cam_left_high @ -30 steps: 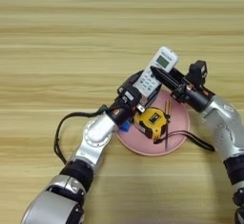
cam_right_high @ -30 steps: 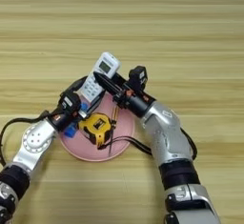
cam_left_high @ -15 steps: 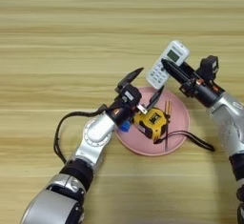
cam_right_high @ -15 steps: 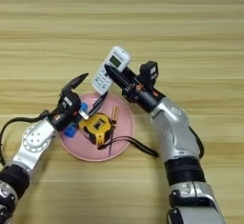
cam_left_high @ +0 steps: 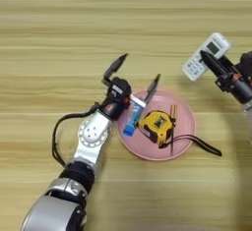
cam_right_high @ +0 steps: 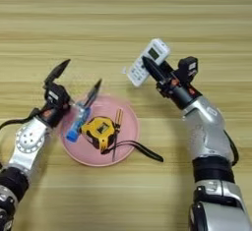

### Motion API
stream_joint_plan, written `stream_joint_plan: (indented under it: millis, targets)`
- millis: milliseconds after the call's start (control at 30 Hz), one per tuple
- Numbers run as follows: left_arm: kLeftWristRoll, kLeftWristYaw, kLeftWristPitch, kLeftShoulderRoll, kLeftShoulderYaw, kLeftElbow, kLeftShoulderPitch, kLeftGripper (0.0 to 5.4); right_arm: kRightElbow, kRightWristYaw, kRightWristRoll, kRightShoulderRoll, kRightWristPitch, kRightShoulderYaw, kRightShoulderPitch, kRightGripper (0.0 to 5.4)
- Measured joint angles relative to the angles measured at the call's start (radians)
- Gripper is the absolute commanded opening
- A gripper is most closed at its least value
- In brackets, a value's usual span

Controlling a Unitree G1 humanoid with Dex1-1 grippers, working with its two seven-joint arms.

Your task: Move the objects on the table

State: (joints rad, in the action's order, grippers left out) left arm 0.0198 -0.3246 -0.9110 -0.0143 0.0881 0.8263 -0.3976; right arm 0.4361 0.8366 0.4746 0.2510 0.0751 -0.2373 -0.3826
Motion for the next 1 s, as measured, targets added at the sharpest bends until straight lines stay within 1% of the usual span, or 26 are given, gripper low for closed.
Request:
stream_joint_plan:
  millis: [100, 233, 300, 367, 467, 567, 600, 700, 733, 900, 1000]
  targets:
    - [0.01, 0.051, 0.0, -0.002, -0.041, 0.001, -0.016, 5.4, 0.037, 0.006, -0.009, 0.028, -0.003, 0.0, -0.005, 1.14]
    - [-0.015, 0.162, 0.01, -0.025, -0.093, 0.024, -0.049, 5.4, 0.113, 0.028, -0.026, 0.078, -0.026, 0.002, -0.012, 1.14]
    - [-0.025, 0.213, 0.019, -0.039, -0.114, 0.04, -0.063, 5.4, 0.136, 0.055, -0.041, 0.099, -0.034, 0.011, -0.016, 1.14]
    - [-0.034, 0.263, 0.037, -0.054, -0.134, 0.055, -0.071, 5.4, 0.167, 0.089, -0.043, 0.114, -0.053, 0.014, -0.023, 1.14]
    - [-0.055, 0.32, 0.047, -0.076, -0.155, 0.063, -0.073, 5.4, 0.218, 0.147, -0.053, 0.14, -0.066, 0.027, -0.026, 1.14]
    - [-0.059, 0.352, 0.054, -0.089, -0.167, 0.073, -0.073, 5.4, 0.263, 0.216, -0.066, 0.171, -0.064, 0.036, -0.027, 1.14]
    - [-0.06, 0.358, 0.055, -0.092, -0.168, 0.077, -0.073, 5.4, 0.274, 0.225, -0.069, 0.18, -0.064, 0.036, -0.027, 1.14]
    - [-0.062, 0.378, 0.057, -0.1, -0.174, 0.098, -0.073, 5.4, 0.325, 0.297, -0.089, 0.229, -0.054, 0.038, -0.028, 1.14]
    - [-0.062, 0.38, 0.057, -0.101, -0.175, 0.101, -0.073, 5.4, 0.333, 0.308, -0.091, 0.236, -0.049, 0.039, -0.028, 1.14]
    - [-0.062, 0.39, 0.066, -0.113, -0.184, 0.142, -0.083, 5.4, 0.389, 0.411, -0.136, 0.309, 0.008, 0.059, -0.027, 1.14]
    - [-0.061, 0.39, 0.067, -0.115, -0.185, 0.158, -0.092, 5.4, 0.401, 0.465, -0.144, 0.328, 0.032, 0.074, -0.023, 1.14]
